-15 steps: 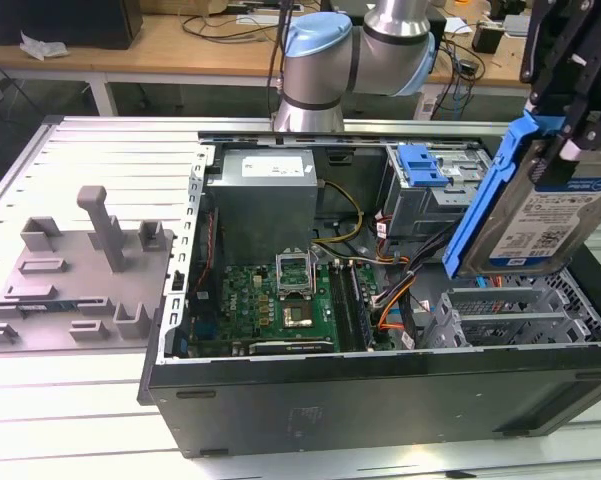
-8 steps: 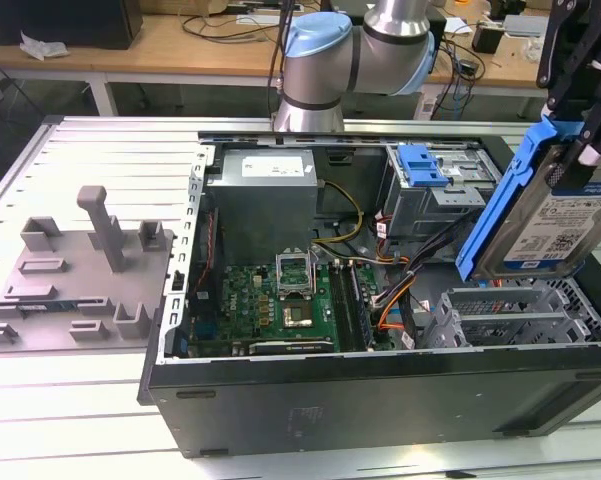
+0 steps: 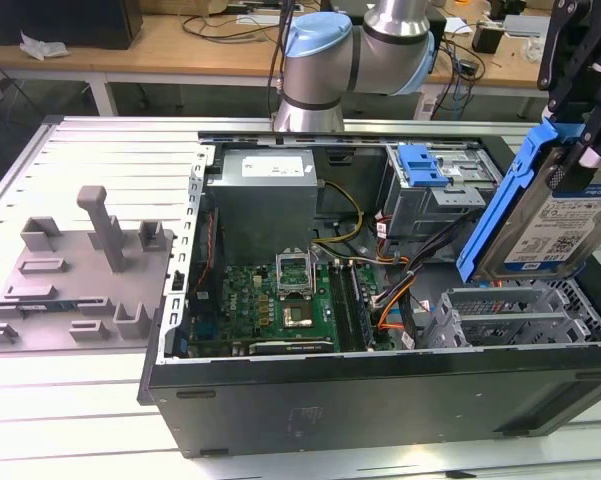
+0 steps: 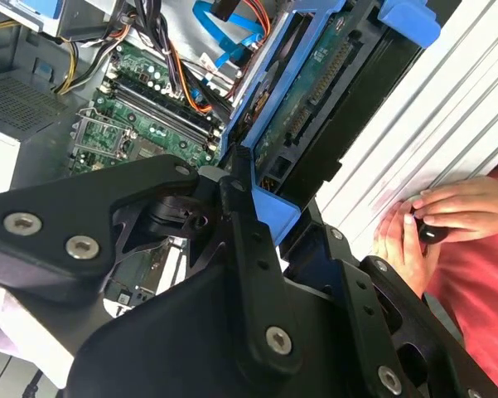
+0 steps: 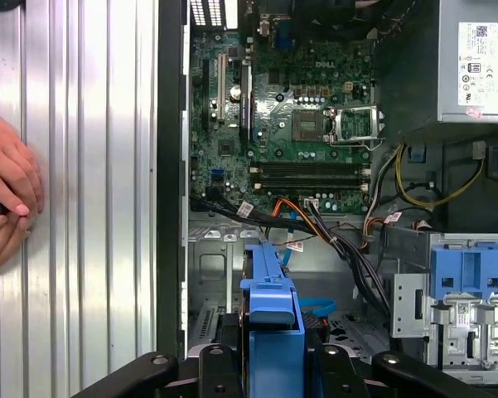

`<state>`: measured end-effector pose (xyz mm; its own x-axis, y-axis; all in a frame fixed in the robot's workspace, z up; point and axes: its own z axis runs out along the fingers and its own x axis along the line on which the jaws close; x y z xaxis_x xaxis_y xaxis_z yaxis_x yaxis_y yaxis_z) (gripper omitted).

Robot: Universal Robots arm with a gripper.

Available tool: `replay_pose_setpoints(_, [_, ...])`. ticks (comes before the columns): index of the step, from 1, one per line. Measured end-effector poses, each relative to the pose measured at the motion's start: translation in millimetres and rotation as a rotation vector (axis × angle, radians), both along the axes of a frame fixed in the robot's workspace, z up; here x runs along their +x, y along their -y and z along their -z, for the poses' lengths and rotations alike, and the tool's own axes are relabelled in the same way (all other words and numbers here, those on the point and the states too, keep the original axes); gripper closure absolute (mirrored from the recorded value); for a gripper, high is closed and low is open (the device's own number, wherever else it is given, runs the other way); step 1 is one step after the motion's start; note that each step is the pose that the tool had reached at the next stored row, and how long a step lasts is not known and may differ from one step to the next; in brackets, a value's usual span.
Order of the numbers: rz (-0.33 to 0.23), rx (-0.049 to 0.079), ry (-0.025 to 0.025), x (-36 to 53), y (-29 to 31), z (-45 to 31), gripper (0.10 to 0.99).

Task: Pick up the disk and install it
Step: 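Insert the disk into the insertion slot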

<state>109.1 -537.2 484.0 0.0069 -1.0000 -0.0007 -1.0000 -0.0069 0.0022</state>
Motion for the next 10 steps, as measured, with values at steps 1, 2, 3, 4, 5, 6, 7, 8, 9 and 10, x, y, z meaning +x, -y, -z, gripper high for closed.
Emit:
replay_pose_setpoints(1, [0.000, -0.001, 0.0000, 0.0, 0.0, 0.2, 0.722])
replay_pose_setpoints(2, [0.000, -0.002, 0.0000, 0.0, 0.1, 0.8, 0.722])
replay_pose_setpoints(3, [0.000, -0.003, 0.0000, 0.0, 0.0, 1.3, 0.722])
replay_pose_setpoints(4, [0.000, -0.004, 0.0000, 0.0, 0.0, 1.8, 0.722])
replay_pose_setpoints(5, [0.000, -0.004, 0.0000, 0.0, 0.0, 2.4, 0.722])
replay_pose_setpoints(6, [0.000, -0.004, 0.0000, 0.0, 0.0, 3.0, 0.722])
replay_pose_setpoints(7, [0.000, -0.004, 0.0000, 0.0, 0.0, 3.5, 0.722])
replay_pose_setpoints(8, [0.000, -0.004, 0.0000, 0.0, 0.0, 3.9, 0.722])
replay_pose_setpoints(9, [0.000, -0.004, 0.0000, 0.0, 0.0, 4.2, 0.722])
replay_pose_setpoints(10, [0.000, -0.004, 0.0000, 0.0, 0.0, 4.6, 0.722])
